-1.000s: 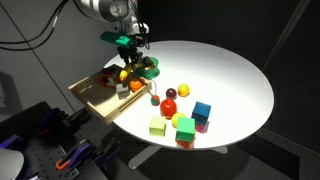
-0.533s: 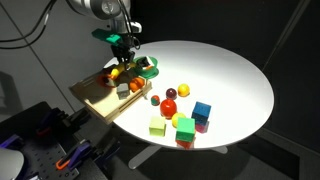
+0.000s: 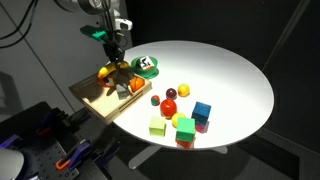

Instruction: Put the banana in the crate

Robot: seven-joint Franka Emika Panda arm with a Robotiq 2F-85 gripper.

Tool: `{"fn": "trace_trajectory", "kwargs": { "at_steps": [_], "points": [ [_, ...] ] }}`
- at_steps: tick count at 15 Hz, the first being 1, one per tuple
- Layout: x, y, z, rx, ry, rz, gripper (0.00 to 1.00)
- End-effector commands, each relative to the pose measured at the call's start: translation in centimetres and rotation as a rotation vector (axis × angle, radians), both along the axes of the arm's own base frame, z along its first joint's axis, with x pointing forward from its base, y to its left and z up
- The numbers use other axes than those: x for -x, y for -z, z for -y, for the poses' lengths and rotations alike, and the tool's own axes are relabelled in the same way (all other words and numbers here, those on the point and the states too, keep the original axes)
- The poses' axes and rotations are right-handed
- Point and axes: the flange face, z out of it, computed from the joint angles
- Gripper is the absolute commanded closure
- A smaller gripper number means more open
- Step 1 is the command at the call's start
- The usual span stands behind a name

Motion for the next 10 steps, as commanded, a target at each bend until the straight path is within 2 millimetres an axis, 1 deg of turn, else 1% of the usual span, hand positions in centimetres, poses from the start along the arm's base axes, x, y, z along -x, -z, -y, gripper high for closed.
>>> {"fn": "trace_trajectory", "kwargs": {
  "at_steps": [1, 4, 10],
  "points": [
    [2.0, -0.7, -0.2, 0.033, 0.022, -0.014, 0.84],
    [2.6, 0.3, -0.2, 0.045, 0.006, -0.006, 0.84],
    [2.5, 2.1, 1.0, 0.086, -0.136, 0.026, 0.84]
  ]
}}
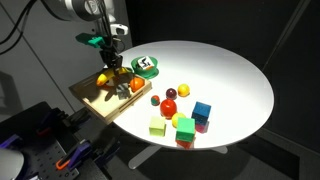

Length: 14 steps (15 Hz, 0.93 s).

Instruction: Put the banana in the crate

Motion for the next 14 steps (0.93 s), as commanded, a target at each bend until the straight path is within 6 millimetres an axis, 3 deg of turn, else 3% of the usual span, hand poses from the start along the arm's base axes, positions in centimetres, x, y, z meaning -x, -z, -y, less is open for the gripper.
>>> {"fn": "trace_trajectory", "kwargs": {
  "at_steps": [1, 4, 5, 7, 10, 14],
  "points": [
    [0.0, 0.6, 0.7, 0.022, -0.087, 0.028, 0.84],
    [0.2, 1.3, 0.9, 0.024, -0.131, 0.038, 0.82],
    [0.3, 1.5, 0.9, 0.023, -0.147, 0.041, 0.34],
    [0.4, 1.7, 0.9, 0.020, -0.164, 0.042, 0.27],
    [0.5, 1.4, 0.8, 0.006, -0.168, 0.049, 0.03],
    [0.3, 0.2, 1.1, -0.022, -0.090, 0.056, 0.00]
  ]
}}
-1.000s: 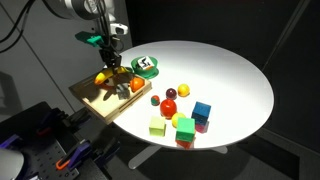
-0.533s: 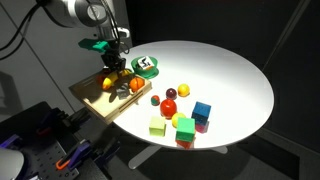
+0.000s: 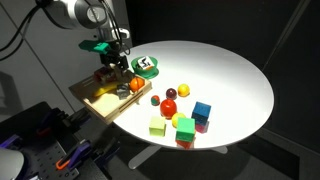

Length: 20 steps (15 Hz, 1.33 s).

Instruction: Put the banana in the crate

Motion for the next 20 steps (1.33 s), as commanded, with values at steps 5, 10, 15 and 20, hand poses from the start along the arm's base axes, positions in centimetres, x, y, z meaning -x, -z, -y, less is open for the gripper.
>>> {"fn": "trace_trajectory", "kwargs": {
  "at_steps": [5, 10, 15, 20],
  "points": [
    [0.3, -3.4, 1.3, -0.065, 0.152, -0.022, 0.00],
    [1.1, -5.6, 1.8, -0.061, 0.212, -0.055, 0.00],
    [2.1, -7.5, 1.8, -0.043, 0.241, -0.082, 0.00],
    [3.2, -9.0, 1.9, -0.015, 0.259, -0.120, 0.00]
  ]
}}
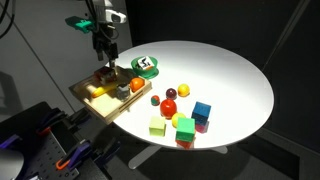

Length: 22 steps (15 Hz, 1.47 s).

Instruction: Put the banana in the crate

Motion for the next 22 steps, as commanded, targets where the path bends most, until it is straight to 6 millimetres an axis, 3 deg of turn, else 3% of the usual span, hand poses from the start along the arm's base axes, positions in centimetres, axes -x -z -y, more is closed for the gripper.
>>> {"fn": "trace_trajectory", "kwargs": {
  "at_steps": [1, 14, 22],
  "points": [
    [1.6, -1.7, 0.2, 0.028, 0.031, -0.018, 0.00],
    [6.1, -5.4, -0.5, 0.064, 0.089, 0.055, 0.00],
    [6.0, -5.7, -0.6, 0.049, 0.079, 0.058, 0.00]
  ]
}}
